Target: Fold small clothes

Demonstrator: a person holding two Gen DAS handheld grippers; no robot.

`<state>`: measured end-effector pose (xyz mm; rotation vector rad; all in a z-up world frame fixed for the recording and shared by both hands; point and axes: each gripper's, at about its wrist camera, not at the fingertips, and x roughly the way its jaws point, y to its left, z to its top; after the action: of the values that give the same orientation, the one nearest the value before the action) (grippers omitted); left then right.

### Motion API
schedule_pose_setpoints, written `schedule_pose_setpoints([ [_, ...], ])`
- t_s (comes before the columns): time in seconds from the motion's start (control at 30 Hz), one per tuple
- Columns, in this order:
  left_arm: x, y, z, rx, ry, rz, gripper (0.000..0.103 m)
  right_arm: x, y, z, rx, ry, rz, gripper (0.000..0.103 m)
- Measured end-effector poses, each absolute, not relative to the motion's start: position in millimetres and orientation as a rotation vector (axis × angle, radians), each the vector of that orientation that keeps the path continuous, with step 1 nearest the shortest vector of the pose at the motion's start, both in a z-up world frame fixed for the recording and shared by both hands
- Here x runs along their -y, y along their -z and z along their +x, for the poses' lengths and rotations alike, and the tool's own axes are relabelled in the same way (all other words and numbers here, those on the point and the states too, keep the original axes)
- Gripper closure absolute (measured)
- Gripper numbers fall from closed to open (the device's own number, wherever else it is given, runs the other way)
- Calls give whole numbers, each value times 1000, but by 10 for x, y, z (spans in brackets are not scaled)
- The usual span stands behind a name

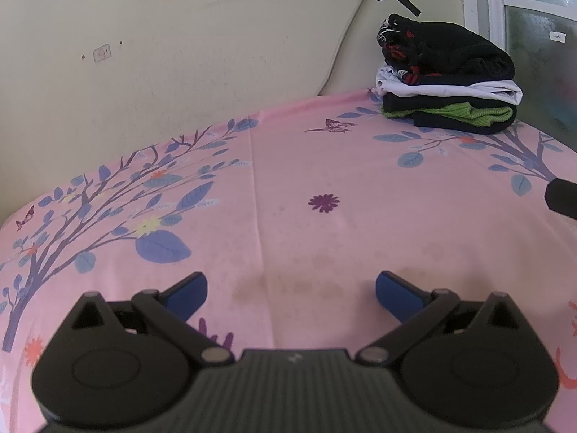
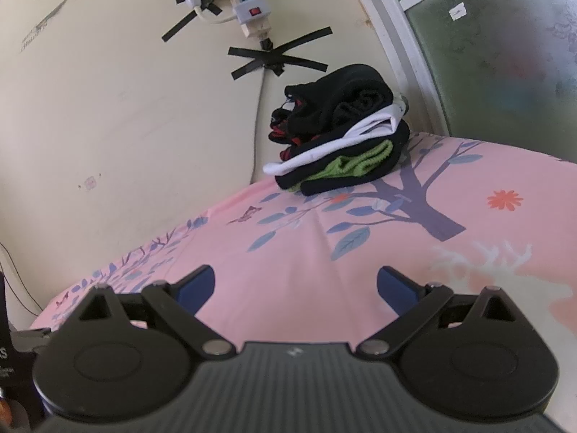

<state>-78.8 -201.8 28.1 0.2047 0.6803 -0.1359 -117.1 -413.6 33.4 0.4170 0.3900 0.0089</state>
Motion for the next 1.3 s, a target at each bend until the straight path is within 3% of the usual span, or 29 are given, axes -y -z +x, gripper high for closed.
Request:
schedule_pose_setpoints([
  [1.3,2013,-296,-823,-664,148,206,0,4108,-339,-1181,-391,-6,389,13],
])
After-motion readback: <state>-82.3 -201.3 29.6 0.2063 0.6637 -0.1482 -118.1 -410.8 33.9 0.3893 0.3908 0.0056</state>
